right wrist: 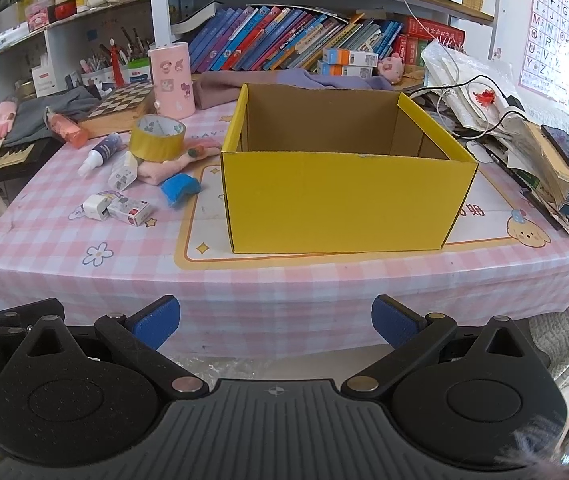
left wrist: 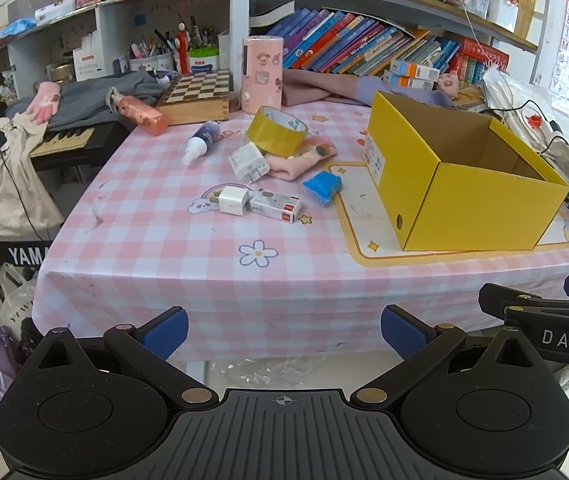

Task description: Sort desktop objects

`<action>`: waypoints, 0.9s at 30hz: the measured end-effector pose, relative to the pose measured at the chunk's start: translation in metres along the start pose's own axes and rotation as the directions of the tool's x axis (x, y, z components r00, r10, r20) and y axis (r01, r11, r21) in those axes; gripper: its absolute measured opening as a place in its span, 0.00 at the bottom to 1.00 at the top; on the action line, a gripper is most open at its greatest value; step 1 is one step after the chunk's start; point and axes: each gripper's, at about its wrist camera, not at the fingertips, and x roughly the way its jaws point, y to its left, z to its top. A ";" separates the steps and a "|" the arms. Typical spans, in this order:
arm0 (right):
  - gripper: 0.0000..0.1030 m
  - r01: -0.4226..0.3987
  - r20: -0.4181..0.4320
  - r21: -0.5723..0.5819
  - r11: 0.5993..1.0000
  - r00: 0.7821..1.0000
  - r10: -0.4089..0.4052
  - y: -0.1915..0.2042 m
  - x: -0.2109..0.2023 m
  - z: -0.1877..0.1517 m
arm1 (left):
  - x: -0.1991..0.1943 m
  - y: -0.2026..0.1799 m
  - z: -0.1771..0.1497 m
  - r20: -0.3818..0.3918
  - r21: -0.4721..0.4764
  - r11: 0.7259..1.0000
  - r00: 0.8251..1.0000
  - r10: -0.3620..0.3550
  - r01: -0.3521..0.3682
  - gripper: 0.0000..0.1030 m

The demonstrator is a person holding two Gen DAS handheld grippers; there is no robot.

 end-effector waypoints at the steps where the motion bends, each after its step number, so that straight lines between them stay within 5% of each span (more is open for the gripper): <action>1: 1.00 0.000 0.000 0.000 1.000 1.000 0.000 0.000 0.000 0.000 | 0.000 0.000 0.000 0.001 0.000 1.000 1.000 0.000 0.000 1.00; 27: 1.00 0.002 -0.004 -0.004 1.000 1.000 -0.002 -0.002 -0.003 -0.004 | -0.008 -0.005 -0.002 0.025 0.014 1.000 1.000 0.006 -0.007 1.00</action>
